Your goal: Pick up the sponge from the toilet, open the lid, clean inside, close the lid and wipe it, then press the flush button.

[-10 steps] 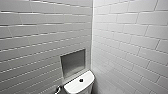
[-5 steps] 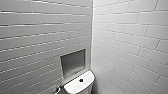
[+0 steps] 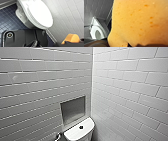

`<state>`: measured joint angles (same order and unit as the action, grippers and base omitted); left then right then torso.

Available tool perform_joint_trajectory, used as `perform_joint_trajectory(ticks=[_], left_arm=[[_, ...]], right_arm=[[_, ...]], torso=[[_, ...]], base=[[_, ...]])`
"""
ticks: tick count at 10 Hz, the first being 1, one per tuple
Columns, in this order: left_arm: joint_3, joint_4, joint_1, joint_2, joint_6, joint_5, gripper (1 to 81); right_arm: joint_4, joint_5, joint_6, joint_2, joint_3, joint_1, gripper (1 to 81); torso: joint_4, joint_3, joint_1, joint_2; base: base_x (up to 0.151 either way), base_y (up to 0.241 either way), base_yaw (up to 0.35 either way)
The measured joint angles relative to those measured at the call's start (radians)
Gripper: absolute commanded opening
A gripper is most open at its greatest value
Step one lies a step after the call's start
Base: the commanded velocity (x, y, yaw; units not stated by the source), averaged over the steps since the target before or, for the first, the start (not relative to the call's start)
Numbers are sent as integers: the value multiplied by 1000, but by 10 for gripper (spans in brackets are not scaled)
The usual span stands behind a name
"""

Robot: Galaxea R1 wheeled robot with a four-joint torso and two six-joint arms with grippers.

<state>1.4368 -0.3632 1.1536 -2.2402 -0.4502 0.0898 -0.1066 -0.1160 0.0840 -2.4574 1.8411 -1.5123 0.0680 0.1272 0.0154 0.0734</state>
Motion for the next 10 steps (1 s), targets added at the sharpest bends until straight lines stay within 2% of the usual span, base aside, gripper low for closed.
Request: perform_joint_trajectory(ticks=[3,7,10], left_arm=[[-134,60,-165,71,0,72,811],[-206,267,-369,91,0,106,811],[-211,381,-523,79,-5,124,811]], right_arm=[[0,-14,0,-8,0,0,10],[-11,-26,1,-24,0,3,10],[-12,-33,3,-25,0,7,10]], torso=[[0,0,0,0],[0,6,0,0],[0,66,1,-1]], base=[[0,0,0],[0,0,0],[0,0,0]])
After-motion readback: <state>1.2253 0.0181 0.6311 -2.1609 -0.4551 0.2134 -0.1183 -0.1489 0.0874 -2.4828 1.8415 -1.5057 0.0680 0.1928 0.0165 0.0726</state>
